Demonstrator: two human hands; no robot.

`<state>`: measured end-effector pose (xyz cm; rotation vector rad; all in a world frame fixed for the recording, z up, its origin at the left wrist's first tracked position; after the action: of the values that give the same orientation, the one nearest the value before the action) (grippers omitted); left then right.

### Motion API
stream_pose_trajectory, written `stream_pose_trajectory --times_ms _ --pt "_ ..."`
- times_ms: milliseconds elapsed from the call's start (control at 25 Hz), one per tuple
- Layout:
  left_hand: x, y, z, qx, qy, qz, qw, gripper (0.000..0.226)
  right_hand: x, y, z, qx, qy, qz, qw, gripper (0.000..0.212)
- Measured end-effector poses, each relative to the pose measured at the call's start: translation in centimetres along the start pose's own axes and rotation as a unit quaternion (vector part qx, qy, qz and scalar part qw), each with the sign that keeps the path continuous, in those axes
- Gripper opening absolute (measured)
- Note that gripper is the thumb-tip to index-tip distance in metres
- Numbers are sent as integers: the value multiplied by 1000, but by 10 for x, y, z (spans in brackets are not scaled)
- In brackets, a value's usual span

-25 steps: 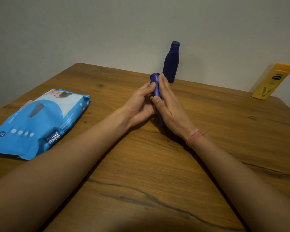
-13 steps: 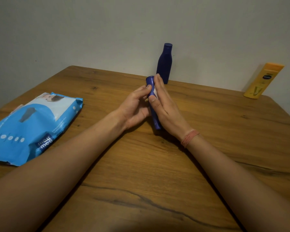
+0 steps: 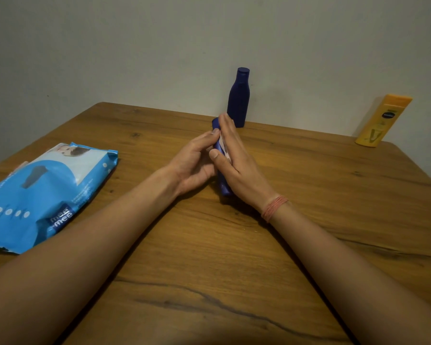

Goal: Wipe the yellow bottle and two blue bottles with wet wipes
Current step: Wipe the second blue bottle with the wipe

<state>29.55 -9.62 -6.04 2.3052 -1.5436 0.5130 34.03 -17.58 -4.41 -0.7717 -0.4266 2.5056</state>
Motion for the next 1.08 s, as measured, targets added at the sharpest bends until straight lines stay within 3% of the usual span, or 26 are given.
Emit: stream_pose_trajectory --times_ms 240,400,520,760,960,1080 --pt "-32 -5 -6 23 45 -145 988 48 10 3 -7 22 37 116 992 90" --pt "-46 -5 -14 65 9 -213 975 53 1 2 -10 15 92 69 993 78" --pt "-45 -6 -17 82 -68 -201 974 55 -4 3 -9 12 73 35 997 72" --pt "-22 -10 -8 74 -90 -132 984 76 -2 2 0 10 -26 10 1000 62" --pt "-51 -12 -15 104 4 -221 970 62 -1 3 -2 15 -91 7 996 62" --pt "-39 -12 -11 88 -42 -167 981 53 -9 2 -6 2 -60 -54 997 55"
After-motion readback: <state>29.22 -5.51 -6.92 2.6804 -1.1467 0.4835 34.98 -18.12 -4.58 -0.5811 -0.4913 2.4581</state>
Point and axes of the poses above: each hand's wrist, its own y-axis away from the middle knuckle, its own x-axis out of the palm, z = x × y, the point moved 6 cm from there along -y, towards the middle knuckle, and after that the axes turned 12 degrees about -y, right-handed, at the moved point
